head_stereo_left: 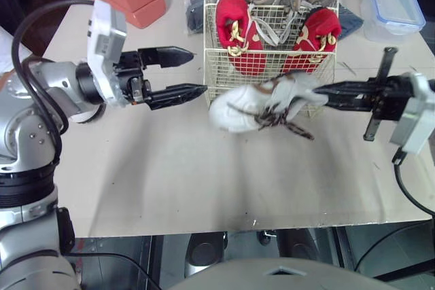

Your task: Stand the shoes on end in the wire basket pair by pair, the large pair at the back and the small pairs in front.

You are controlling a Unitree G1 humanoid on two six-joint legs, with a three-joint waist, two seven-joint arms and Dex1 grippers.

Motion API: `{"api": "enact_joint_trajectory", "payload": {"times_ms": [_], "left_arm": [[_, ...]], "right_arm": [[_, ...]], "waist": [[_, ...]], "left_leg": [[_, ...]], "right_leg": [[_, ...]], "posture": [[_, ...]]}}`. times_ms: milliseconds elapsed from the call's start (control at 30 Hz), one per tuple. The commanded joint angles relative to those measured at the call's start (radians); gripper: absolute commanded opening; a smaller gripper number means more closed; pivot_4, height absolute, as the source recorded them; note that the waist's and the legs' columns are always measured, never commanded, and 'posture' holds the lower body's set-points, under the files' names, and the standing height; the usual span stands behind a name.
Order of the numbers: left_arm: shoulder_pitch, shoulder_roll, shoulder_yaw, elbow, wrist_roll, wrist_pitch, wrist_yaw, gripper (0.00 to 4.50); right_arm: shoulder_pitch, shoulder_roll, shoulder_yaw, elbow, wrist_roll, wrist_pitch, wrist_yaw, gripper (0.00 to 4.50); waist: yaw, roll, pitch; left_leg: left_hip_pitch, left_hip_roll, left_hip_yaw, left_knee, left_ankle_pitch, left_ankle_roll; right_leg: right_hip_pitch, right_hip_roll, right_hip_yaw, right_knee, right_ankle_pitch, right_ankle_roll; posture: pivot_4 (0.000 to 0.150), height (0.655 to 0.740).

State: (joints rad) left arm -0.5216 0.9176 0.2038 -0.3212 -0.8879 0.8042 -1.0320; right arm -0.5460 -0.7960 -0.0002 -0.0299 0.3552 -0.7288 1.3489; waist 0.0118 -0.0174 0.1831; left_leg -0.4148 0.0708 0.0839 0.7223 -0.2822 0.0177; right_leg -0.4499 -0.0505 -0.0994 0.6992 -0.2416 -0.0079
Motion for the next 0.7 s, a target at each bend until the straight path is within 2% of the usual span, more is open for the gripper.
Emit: {"api": "enact_joint_trajectory", "payload": {"times_ms": [33,233,433,533,700], "left_arm": [[-0.007,-0.013,-0.046,-0.071,-0.029,0.023,-0.015,4.50],[-0.045,0.006,-0.175,-0.080,0.036,0.041,-0.049,4.50],[-0.046,0.033,-0.234,-0.076,0.069,0.060,-0.094,4.50],[-0.052,0.016,-0.229,-0.069,0.067,0.054,-0.099,3.82],[-0.057,-0.001,-0.225,-0.066,0.062,0.050,-0.112,1.51]], "right_arm": [[-0.098,0.029,0.054,0.026,-0.027,-0.122,0.019,0.02],[-0.200,0.083,0.122,0.082,-0.080,-0.223,-0.016,0.02],[-0.238,0.088,0.138,0.099,-0.088,-0.293,-0.065,0.02],[-0.237,0.081,0.144,0.100,-0.094,-0.298,-0.080,0.00],[-0.227,0.067,0.150,0.095,-0.100,-0.291,-0.109,0.00]], "waist": [[0.001,0.000,0.000],[0.002,0.000,0.000],[0.002,0.000,0.000],[0.002,0.000,0.000],[0.002,0.000,0.000]], "left_leg": [[0.000,0.000,0.000,0.000,0.000,0.000],[0.000,0.000,0.000,0.000,0.000,0.000],[-0.001,0.000,0.000,0.000,0.000,0.000],[0.000,0.000,0.000,0.000,0.000,0.000],[0.000,0.000,0.000,0.000,0.000,0.000]], "right_leg": [[0.000,0.000,0.000,0.000,0.000,0.000],[0.000,0.001,0.000,0.000,0.001,-0.002],[0.000,0.001,0.000,-0.001,0.002,-0.004],[0.000,0.001,0.000,0.000,0.002,-0.004],[0.000,0.001,0.000,0.000,0.002,-0.004]], "posture": [[0.150,0.6860],[0.150,0.6860],[0.150,0.6860],[0.150,0.6860],[0.150,0.6860]]}}
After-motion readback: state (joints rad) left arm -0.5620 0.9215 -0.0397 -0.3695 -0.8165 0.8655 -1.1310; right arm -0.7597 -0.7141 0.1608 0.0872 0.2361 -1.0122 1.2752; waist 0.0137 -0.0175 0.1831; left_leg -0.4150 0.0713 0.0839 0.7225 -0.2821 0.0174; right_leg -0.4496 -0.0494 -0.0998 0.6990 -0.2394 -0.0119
